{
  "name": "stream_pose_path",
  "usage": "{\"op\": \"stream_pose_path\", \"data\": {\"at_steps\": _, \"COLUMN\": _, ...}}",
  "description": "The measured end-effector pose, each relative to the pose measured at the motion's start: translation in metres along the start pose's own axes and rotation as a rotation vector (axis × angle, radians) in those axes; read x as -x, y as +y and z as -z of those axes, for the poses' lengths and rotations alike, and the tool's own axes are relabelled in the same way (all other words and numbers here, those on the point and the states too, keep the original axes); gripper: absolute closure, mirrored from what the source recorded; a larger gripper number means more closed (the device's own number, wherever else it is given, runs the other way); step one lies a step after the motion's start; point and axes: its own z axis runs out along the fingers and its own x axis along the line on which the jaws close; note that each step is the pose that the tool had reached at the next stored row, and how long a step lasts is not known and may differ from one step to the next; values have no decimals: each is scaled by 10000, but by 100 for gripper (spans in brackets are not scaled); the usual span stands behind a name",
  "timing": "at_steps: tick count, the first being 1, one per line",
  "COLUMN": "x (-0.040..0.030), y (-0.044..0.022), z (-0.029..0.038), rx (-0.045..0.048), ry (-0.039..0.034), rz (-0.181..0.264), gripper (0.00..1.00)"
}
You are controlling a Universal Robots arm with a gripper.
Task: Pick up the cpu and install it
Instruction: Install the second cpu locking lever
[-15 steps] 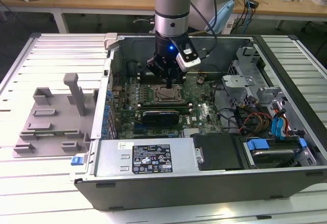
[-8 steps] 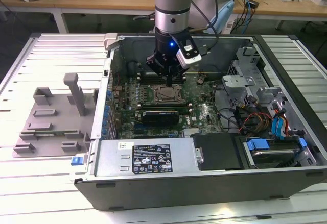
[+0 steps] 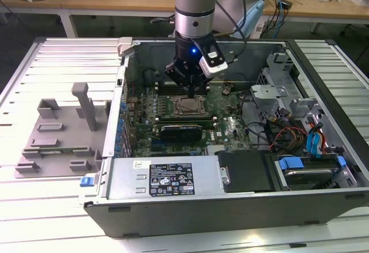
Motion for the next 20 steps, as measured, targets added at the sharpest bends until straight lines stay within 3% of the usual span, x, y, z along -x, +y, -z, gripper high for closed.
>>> {"op": "stream_pose_path", "data": {"at_steps": 10, "x": 4, "y": -69, "z": -3, "rx": 0, "ry": 0, "rz": 0, "gripper": 89}}
{"op": "stream_pose_path", "data": {"at_steps": 15, "x": 7, "y": -205, "z": -8, "rx": 2, "ry": 0, "rz": -1, "gripper": 89}}
{"op": "stream_pose_path", "data": {"at_steps": 20, "x": 6, "y": -229, "z": -9, "rx": 1, "ry": 0, "rz": -2, "gripper": 89}}
